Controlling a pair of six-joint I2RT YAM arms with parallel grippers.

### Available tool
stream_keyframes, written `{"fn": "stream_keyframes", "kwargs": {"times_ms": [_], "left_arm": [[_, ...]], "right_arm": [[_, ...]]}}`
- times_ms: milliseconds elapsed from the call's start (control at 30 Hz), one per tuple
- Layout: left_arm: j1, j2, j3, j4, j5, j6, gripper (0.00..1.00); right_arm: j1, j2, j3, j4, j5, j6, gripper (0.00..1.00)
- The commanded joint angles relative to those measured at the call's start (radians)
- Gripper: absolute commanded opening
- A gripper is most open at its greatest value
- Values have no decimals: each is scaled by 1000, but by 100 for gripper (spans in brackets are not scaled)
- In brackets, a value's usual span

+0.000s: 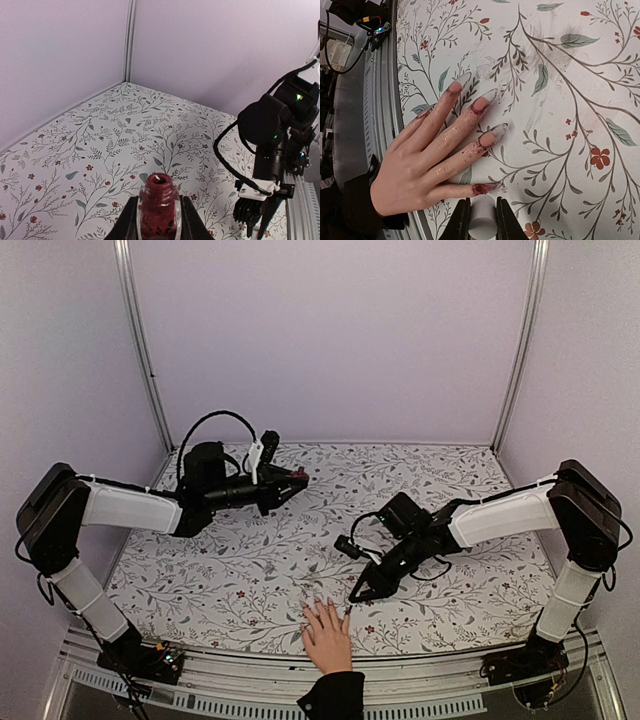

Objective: Paint the nails
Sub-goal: Paint the nail polish on the nail.

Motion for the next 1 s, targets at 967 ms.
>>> {"fn": "stream_keyframes", "kwargs": {"times_ms": [967], "left_arm": [[13, -6, -4, 14, -9, 7, 0]], "right_arm": [[-7, 9, 30, 12, 26, 12, 0]]}}
